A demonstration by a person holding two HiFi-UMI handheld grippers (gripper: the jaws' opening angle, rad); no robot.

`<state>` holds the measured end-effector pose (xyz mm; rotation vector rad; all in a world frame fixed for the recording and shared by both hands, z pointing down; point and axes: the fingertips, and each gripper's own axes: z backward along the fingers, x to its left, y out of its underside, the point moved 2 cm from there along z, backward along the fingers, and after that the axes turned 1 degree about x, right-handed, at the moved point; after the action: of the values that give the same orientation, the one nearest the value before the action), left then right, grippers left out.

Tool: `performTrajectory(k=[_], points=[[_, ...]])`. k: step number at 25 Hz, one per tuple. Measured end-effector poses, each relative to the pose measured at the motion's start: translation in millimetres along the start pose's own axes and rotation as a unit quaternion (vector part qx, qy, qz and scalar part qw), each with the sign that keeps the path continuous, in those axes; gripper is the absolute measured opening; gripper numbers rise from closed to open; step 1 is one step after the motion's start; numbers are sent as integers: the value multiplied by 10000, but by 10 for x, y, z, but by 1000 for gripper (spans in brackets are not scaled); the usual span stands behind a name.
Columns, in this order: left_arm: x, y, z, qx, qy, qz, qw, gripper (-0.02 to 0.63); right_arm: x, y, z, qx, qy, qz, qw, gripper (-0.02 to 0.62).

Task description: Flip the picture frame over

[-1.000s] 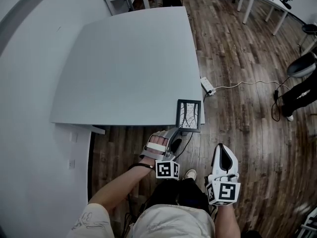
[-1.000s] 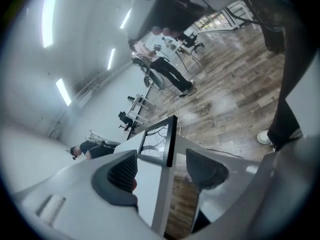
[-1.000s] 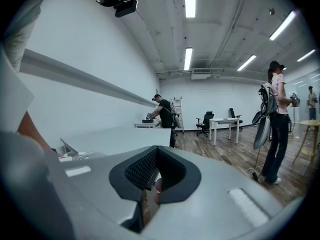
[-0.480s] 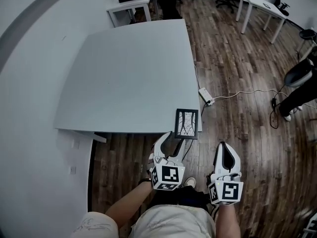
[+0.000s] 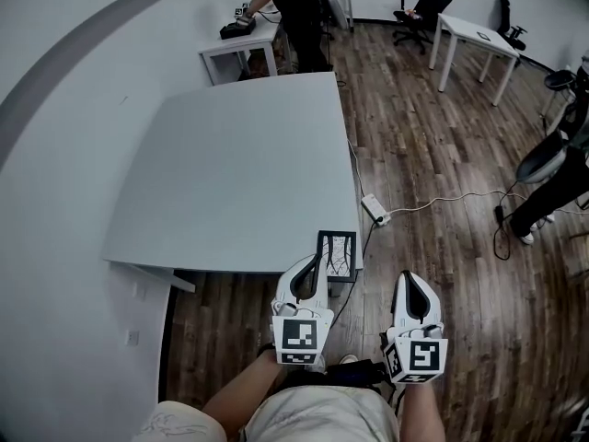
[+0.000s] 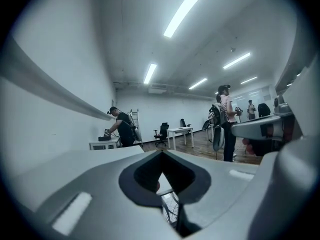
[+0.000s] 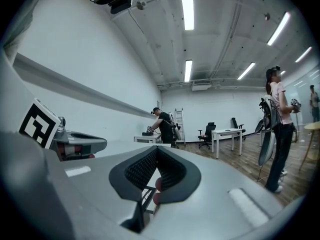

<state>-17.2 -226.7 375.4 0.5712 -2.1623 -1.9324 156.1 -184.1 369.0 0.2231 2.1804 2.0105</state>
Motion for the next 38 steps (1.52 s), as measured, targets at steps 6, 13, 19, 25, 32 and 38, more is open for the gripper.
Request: performTrajectory(k=[6,13,19,25,32,38], points=[[-50,-268,-17,-198,44,262,9995,0,-111,-183,-67,63,-12,-120,9999,25],[-173,-315,-64,-195,166,328,9991,0,-146,-260,-104,-14,-130,-83,9999,25],[-186,-224,-111,-151,156,307,9993,0,-180,-263,-144,-106,-127,-101,9998,25],[-164,-203,-129,-142,56,392,9991,2,-256,-283,-182,-106,-94,-100,9998,23],[-122,-224,-159,-157,-39,485,9987,0,-310,-303,-228,-77,-142,-84,9998,23],[-71,-186,-194,-163,-114,501,9985,1,-299,-283,-279,-63,-181,-64,9998,23]])
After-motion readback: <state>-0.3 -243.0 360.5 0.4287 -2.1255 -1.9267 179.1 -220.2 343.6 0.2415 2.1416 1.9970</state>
